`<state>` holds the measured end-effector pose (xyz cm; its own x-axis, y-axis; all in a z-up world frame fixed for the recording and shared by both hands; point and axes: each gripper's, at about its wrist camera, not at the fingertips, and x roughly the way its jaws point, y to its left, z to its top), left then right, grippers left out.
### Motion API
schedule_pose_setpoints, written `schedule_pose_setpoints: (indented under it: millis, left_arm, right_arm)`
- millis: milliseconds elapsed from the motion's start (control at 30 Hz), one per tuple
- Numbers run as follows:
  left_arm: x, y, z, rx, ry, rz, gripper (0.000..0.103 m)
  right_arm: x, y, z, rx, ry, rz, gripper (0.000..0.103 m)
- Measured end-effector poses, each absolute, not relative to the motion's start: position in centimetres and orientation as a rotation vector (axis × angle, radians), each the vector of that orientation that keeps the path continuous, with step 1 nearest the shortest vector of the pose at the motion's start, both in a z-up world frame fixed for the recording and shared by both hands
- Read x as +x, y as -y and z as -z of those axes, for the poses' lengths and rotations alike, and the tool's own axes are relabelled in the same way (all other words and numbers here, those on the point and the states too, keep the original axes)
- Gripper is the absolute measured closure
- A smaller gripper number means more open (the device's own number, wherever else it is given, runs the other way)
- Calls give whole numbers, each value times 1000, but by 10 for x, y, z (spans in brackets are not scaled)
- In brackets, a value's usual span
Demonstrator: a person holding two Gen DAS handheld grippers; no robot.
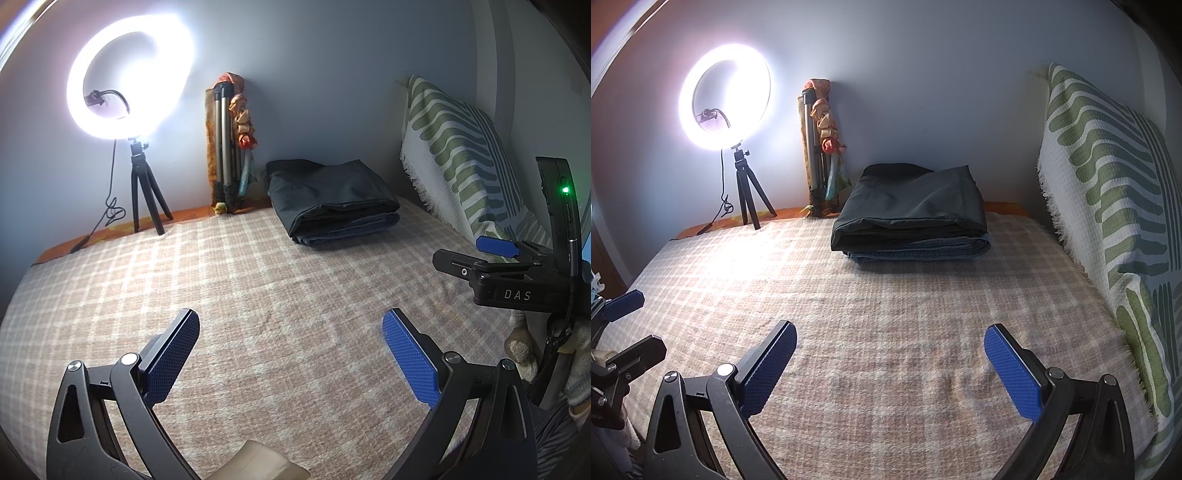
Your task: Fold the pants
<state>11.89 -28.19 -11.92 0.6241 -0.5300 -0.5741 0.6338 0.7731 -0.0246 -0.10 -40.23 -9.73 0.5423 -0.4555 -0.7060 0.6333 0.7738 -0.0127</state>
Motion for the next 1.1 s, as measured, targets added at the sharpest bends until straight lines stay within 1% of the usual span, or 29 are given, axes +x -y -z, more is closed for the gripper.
schedule_pose_setpoints:
  millis: [1100]
  left_arm:
    - [117, 282, 116, 191, -591, 679, 4]
  right_arm:
    - [2, 399, 99, 268, -761, 655, 0]
